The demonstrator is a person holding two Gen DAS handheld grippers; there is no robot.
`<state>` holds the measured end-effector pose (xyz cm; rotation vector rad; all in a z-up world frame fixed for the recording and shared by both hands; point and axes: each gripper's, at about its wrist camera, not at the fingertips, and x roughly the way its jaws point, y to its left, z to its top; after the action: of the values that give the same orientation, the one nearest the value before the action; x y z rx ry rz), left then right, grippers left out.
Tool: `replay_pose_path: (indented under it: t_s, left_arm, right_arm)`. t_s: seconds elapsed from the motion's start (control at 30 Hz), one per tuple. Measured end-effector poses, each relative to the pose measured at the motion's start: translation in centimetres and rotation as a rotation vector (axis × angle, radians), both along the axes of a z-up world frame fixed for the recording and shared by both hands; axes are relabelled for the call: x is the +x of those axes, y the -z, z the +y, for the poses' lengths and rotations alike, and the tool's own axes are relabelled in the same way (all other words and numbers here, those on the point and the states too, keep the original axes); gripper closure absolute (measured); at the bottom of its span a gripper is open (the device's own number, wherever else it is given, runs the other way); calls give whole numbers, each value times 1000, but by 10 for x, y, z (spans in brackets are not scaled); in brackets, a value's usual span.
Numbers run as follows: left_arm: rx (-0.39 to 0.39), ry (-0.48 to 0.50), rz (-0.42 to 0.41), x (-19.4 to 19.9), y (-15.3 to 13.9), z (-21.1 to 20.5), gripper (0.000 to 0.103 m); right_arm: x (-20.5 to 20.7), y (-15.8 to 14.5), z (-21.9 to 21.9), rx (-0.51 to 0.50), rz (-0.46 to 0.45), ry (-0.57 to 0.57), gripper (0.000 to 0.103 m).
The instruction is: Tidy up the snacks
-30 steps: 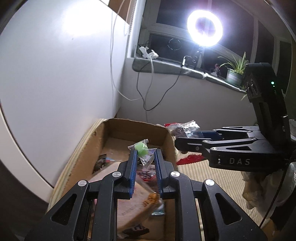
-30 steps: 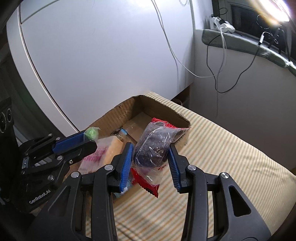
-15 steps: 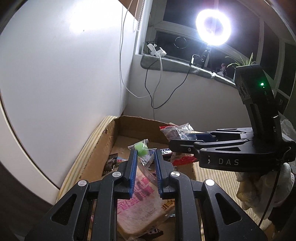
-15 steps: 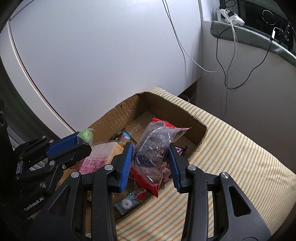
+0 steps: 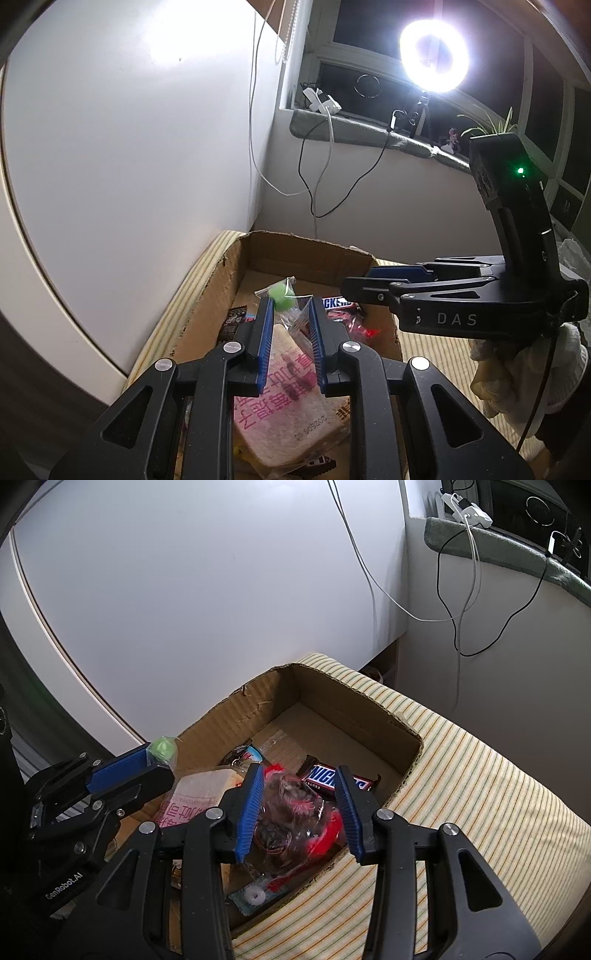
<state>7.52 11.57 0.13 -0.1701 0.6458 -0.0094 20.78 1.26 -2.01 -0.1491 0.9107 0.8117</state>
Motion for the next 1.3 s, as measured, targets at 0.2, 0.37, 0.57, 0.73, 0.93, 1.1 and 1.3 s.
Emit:
replay_pose_path:
  t_s: [0.2,0.37,0.57,0.73,0.93,1.1,1.3]
  left_arm:
    - [5,-8,-3,-4,-2,1,83]
    - [20,-18,-10,-8,-3,2,64]
    - [34,-37,-24,-17,-8,0,42]
    - [38,-54,-20,-22,-9,-2,35]
    - [47,-70,-19,-29,-11,-6,31]
    - [60,-80,-37,-39,-17,-12,27]
    - [72,-102,-59,-52,-25,-18,21]
  right_arm:
    - [-2,-3,-3,3,-13,4,46]
    - [-5,-6,-6,6,-29,14,31]
    - [-9,-14,-15,21,-53,33,17]
    - [-13,-18,-23,17,-70,52,12]
    - [-20,-21,-32,17,-90,73,11]
    - [-31,-28,-38,11,-122,94,11]
    - [-56,-39,-43,-3,-197,106,2]
